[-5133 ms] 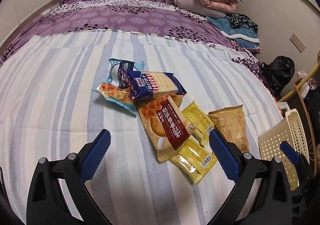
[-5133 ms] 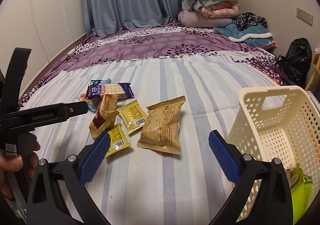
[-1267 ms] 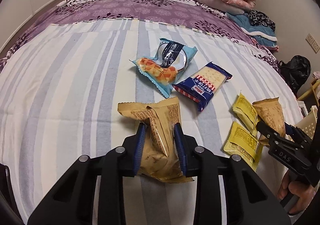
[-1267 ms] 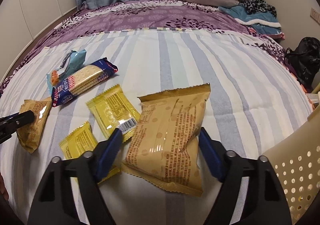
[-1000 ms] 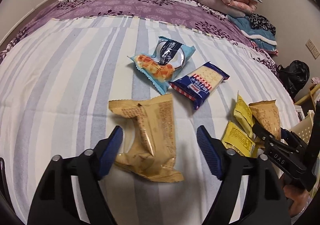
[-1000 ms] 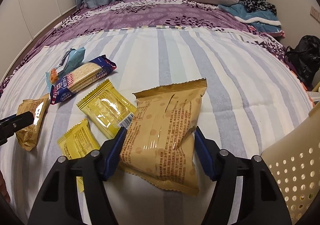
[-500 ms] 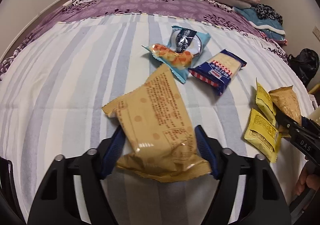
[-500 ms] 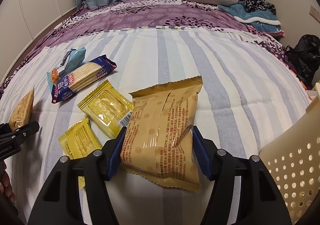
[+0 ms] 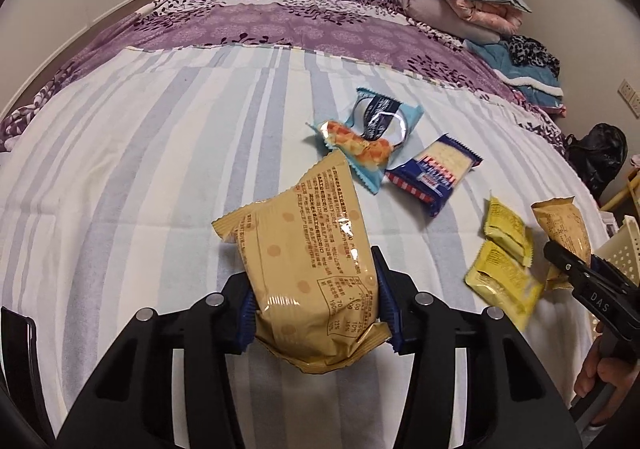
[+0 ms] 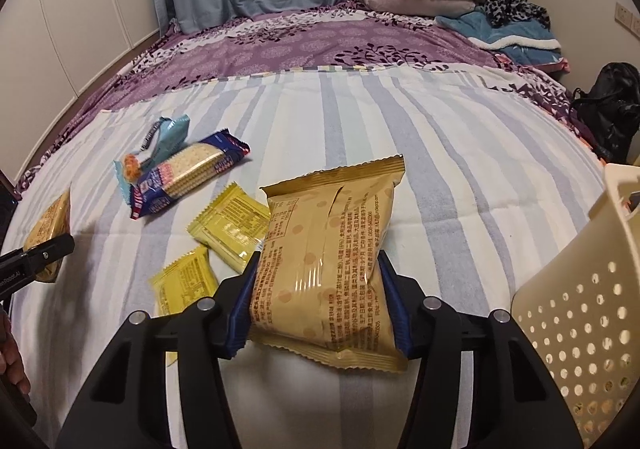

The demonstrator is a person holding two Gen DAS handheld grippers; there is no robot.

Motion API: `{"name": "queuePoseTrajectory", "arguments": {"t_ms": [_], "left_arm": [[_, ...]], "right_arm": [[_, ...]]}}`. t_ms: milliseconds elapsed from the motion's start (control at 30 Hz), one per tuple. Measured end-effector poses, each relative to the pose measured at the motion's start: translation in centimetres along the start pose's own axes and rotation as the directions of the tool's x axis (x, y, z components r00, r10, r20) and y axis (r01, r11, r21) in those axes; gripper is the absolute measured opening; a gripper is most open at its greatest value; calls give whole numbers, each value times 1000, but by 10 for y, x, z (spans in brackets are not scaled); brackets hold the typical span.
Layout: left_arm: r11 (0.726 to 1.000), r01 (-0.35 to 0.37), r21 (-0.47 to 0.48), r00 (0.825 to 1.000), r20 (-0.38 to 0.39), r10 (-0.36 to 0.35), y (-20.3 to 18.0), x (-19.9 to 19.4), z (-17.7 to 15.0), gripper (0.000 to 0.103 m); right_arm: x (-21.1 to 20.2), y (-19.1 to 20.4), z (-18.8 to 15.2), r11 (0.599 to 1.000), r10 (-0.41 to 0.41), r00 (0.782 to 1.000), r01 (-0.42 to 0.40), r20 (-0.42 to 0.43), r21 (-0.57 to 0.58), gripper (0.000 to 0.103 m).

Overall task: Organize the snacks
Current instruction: 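Carry both packets to the cream basket and lower them inside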

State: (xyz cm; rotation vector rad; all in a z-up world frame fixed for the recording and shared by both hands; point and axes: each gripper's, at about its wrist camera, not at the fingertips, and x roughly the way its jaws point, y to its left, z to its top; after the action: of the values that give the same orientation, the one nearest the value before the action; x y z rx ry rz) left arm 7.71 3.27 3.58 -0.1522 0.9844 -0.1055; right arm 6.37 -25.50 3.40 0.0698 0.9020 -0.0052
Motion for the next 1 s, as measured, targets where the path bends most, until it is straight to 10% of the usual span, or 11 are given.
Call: {"name": "queuePoseTrajectory", "arguments": {"t_ms": [1000], "left_arm": [[961, 196, 197, 975, 63, -212, -106, -78, -12, 50]], "right_arm": [[-171, -71, -31, 990, -75, 970, 45, 232, 133, 55]]}}
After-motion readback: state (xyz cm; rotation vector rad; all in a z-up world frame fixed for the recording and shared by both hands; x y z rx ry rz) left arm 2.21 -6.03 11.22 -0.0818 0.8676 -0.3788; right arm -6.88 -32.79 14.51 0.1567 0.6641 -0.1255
